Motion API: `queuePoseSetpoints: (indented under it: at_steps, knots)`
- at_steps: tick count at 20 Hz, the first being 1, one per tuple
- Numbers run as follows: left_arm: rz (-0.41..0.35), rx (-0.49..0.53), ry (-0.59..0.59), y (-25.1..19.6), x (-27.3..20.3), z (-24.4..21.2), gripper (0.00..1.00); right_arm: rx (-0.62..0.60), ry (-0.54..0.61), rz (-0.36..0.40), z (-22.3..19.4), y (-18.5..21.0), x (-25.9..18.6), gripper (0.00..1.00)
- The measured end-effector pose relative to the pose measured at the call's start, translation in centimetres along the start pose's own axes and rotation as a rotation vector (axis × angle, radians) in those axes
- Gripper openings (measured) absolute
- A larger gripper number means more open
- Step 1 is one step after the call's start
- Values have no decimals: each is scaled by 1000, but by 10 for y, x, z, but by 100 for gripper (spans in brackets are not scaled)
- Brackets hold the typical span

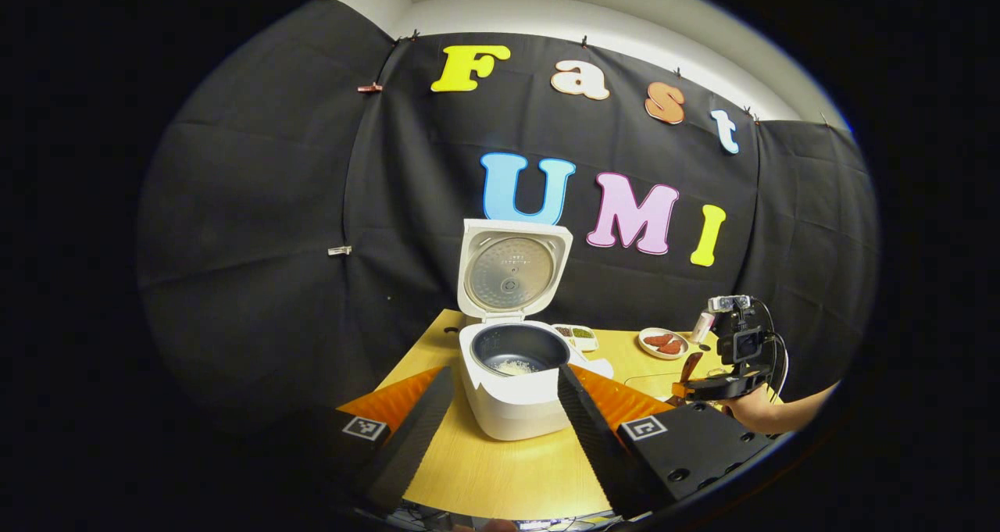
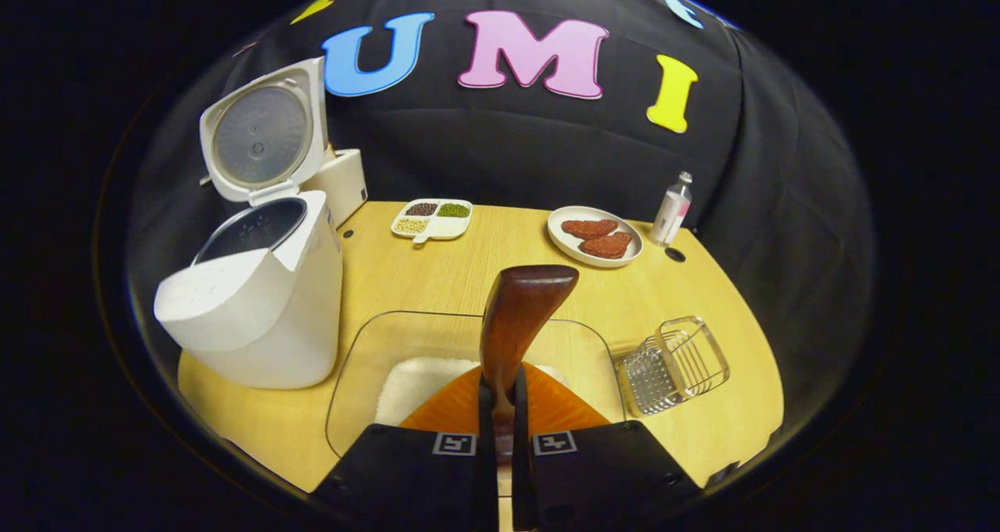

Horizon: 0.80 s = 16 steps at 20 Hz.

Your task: Close the left gripper, press the button to open the rice cooker; take a wooden spoon from the chopstick holder with the right hand, scoop a spoonful of rice and pour it into the rice cooker, then put the wooden spoon back into the chopstick holder.

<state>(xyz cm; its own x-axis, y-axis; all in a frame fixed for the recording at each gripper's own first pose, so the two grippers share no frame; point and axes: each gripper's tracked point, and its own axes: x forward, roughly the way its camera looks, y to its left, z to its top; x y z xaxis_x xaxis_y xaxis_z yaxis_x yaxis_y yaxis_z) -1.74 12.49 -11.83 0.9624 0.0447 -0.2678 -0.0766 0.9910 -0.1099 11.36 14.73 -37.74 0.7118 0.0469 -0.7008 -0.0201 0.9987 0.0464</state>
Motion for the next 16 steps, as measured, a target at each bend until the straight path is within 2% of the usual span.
queuePoseSetpoints:
  at_steps: [8,13,16]
  knots:
    - [27,-9,0,9,-5,0,93,355,35,88,2,8,5,12]
    - [29,-7,-2,8,-7,2,93,577,26,155,1,-6,2,11]
    - [29,-8,-6,7,-9,4,93,649,-3,178,9,-21,-5,11]
